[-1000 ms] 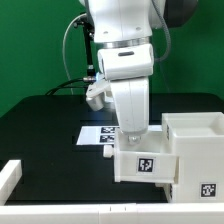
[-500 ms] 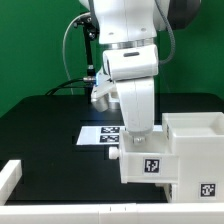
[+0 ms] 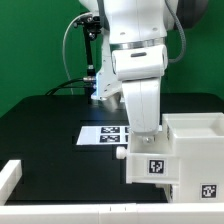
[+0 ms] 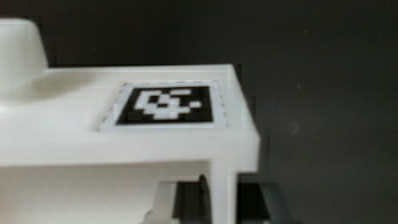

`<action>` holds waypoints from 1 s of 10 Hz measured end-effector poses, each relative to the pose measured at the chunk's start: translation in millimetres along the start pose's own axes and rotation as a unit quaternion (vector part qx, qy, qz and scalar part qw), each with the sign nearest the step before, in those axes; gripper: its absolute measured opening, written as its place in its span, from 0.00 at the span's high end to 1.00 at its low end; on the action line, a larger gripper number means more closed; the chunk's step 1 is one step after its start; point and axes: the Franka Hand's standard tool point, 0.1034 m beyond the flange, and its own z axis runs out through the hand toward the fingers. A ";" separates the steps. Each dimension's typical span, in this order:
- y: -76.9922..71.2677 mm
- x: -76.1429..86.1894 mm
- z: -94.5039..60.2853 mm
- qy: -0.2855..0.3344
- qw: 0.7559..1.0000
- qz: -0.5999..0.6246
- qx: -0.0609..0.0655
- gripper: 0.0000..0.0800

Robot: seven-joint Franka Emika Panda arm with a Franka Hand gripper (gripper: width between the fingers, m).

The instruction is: Assemble drawer

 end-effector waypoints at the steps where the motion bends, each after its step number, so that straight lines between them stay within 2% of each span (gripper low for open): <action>1: 0.0 1.4 0.5 0.001 1.000 -0.002 -0.002 0.95; 6: 0.5 -0.2 -0.3 0.001 1.000 0.000 -0.002 0.95; 7: 2.0 -2.6 -9.5 -0.002 1.000 0.001 0.010 0.71; 8: 7.1 -5.5 -20.9 -0.005 1.000 0.003 0.013 0.71; 9: 15.0 -13.1 -34.2 -0.008 1.000 0.010 0.021 0.46; 10: 26.6 -21.7 -47.8 -0.010 1.000 0.017 0.023 0.46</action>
Offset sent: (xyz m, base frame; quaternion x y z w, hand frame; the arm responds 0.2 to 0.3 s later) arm 0.0000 0.0000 0.0000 0.0000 0.0000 0.0000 1.0000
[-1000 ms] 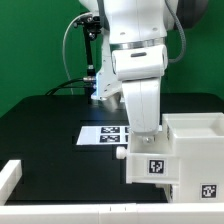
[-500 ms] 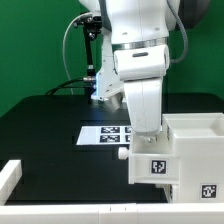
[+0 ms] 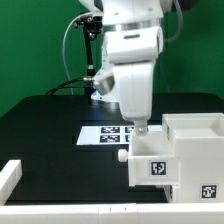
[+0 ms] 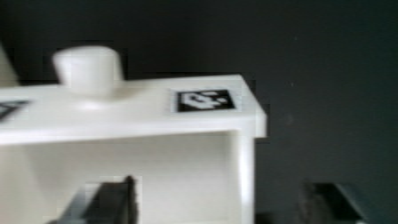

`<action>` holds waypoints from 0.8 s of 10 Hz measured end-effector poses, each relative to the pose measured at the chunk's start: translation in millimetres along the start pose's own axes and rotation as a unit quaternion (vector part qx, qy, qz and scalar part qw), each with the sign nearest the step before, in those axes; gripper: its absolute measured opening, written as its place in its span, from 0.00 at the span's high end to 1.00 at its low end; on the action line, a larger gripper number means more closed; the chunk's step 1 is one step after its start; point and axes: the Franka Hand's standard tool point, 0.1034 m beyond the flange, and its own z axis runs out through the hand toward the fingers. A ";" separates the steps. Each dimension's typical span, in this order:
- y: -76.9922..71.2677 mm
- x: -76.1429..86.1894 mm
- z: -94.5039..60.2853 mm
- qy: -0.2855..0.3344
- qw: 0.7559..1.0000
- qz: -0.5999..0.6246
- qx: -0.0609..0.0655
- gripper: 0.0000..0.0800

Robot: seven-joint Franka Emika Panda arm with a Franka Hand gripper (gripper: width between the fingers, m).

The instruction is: Assemble drawer

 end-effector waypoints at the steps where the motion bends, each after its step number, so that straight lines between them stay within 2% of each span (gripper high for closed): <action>1: 7.5 -9.6 -7.3 -0.001 1.000 0.001 -0.004 0.27; 2: 11.0 -23.4 -9.6 -0.003 1.000 0.000 -0.007 0.21; 3: 12.4 -36.6 -3.3 -0.003 1.000 0.002 -0.003 0.21; 4: 13.6 -46.2 9.8 -0.002 1.000 0.010 0.005 0.19; 6: 3.7 -44.5 30.3 0.001 1.000 0.011 0.021 0.19; 7: 0.3 -41.8 35.8 0.003 1.000 0.013 0.019 0.19; 8: -4.7 -34.8 42.5 0.004 1.000 0.020 0.023 0.19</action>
Offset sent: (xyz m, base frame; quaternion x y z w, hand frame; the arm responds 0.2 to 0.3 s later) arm 0.0071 -0.0412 -0.0381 0.0570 -0.0086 -0.0089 0.9983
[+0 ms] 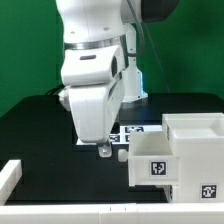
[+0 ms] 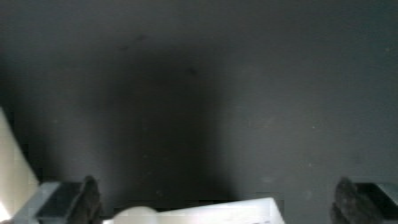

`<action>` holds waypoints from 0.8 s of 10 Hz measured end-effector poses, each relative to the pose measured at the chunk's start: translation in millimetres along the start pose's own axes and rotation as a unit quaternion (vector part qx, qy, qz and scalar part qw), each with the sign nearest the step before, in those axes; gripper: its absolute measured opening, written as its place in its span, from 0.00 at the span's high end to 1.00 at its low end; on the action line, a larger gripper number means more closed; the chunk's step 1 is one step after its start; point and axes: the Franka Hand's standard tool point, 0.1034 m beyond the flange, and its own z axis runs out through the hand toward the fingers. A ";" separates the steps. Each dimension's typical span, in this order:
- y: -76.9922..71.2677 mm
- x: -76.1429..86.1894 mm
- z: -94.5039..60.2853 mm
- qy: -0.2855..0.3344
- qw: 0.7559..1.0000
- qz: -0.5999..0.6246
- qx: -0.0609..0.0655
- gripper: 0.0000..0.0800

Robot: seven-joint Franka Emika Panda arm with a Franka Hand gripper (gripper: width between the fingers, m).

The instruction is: Assemble drawer

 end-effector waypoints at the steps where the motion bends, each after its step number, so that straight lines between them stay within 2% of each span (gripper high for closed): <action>1: -3.7 8.2 4.6 0.002 1.000 0.007 -0.005 0.19; 4: -16.7 27.4 15.3 0.005 1.000 0.022 -0.006 0.19; 7: -22.5 58.5 16.0 0.010 0.999 0.035 -0.007 0.19; 8: -24.1 64.0 17.0 0.010 0.999 0.040 -0.006 0.19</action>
Offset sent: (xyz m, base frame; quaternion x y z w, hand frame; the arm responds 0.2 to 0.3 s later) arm -0.0147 0.0279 -0.0060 -0.0138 0.0055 0.0284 0.9995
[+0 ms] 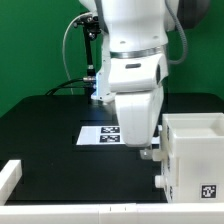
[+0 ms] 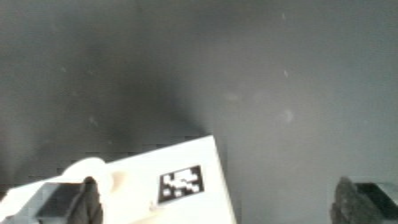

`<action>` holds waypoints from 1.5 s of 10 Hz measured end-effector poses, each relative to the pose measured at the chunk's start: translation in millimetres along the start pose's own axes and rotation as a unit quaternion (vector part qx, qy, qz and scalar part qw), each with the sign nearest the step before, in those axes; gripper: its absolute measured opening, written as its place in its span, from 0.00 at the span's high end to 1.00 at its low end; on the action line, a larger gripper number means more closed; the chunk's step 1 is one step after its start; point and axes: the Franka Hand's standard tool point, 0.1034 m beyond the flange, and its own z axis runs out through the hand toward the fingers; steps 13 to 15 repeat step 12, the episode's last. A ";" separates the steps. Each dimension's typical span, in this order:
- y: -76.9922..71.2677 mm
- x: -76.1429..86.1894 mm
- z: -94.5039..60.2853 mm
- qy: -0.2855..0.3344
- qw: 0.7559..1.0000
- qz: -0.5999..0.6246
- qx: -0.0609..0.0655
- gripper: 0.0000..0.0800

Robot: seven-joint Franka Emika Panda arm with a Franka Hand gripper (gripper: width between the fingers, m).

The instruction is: Assemble drawer

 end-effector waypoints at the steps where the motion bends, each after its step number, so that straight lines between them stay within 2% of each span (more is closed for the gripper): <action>1: -0.6 1.6 0.8 0.000 1.000 0.003 0.000 0.19; 4: 4.6 -14.4 -2.3 -0.001 1.000 0.007 0.000 0.19; 5: 7.6 -23.1 -8.3 -0.003 1.000 0.004 0.000 0.19; 7: 16.8 -49.2 -22.3 -0.007 1.000 0.009 -0.008 0.19; 8: 20.1 -58.6 -23.3 -0.007 1.000 0.005 -0.012 0.19; 15: 19.7 -59.0 -22.6 -0.007 1.000 0.010 -0.011 0.19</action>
Offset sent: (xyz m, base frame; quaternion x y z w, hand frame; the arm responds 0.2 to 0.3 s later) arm 0.0000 -0.0252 0.0096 0.0044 -0.0104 -0.0271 0.9996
